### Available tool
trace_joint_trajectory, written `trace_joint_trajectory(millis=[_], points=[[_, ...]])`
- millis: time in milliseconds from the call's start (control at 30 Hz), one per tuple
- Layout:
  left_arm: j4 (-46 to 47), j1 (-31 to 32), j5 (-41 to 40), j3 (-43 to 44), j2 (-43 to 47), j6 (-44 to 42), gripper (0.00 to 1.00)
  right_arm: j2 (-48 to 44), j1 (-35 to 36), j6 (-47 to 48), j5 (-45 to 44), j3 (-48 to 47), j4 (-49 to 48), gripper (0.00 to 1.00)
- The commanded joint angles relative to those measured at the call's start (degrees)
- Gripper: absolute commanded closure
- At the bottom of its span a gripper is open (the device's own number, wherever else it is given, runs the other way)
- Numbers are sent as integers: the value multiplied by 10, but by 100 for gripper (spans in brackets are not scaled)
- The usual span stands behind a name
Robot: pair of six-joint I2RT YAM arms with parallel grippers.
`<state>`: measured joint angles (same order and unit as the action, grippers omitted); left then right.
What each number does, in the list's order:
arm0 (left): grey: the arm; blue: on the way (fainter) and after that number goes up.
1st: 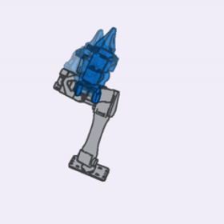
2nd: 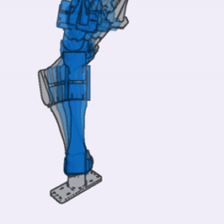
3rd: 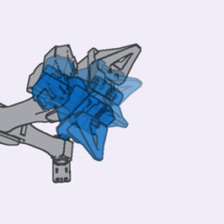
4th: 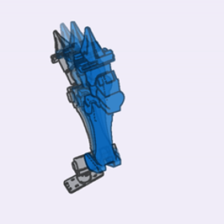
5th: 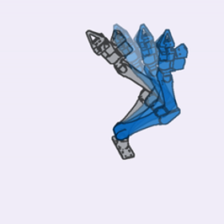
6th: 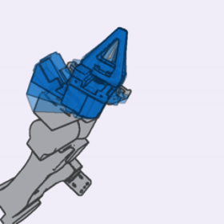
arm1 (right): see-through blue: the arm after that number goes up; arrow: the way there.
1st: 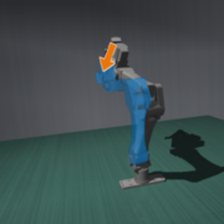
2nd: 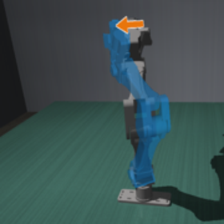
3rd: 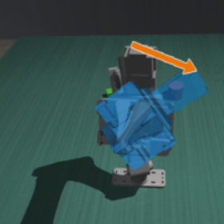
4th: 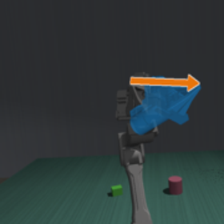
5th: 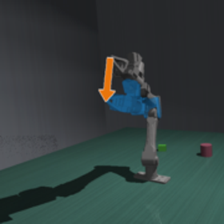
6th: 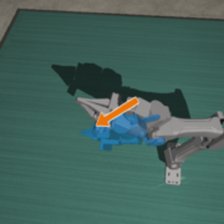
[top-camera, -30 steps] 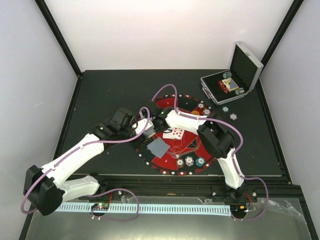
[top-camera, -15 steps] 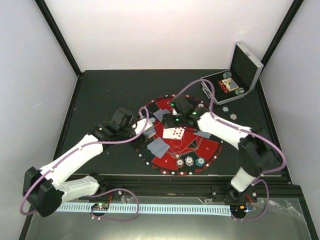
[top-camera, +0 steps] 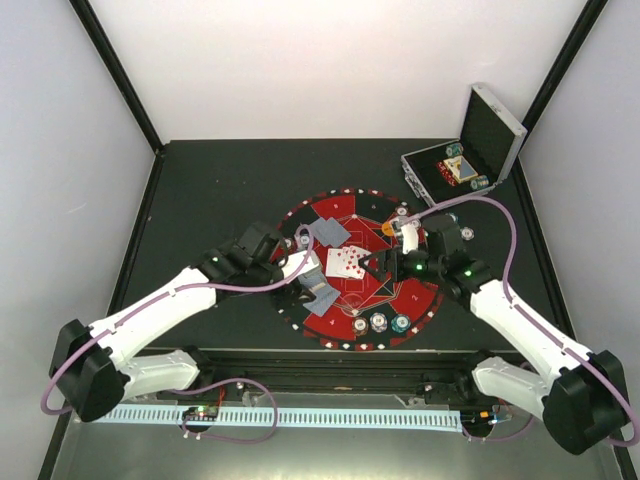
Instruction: Distribute texas hold em gaming equipment
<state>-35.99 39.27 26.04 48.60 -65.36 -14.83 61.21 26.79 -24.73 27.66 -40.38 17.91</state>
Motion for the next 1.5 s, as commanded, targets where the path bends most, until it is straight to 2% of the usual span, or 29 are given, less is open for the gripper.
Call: trace_joint_trajectory(millis=[0, 267, 500, 867, 1100, 1267, 1467], points=[[9, 25, 32, 11, -15, -8, 62, -15, 22, -17, 191, 29, -97, 19], [7, 33, 32, 12, -23, -8, 62, 49, 99, -73, 241, 38, -233, 21], [7, 33, 35, 12, -23, -9, 62, 122, 119, -65, 238, 1, -248, 23], [6, 34, 30, 12, -21, -10, 62, 197, 124, -54, 256, -50, -239, 26], [6, 34, 26, 11, -19, -7, 62, 229, 135, -3, 231, -77, -186, 30], [6, 34, 22, 12, -17, -6, 62, 219, 136, 50, 177, -79, -145, 33], [4, 34, 22, 12, -17, -6, 62, 203, 135, 101, 93, -100, -79, 43]])
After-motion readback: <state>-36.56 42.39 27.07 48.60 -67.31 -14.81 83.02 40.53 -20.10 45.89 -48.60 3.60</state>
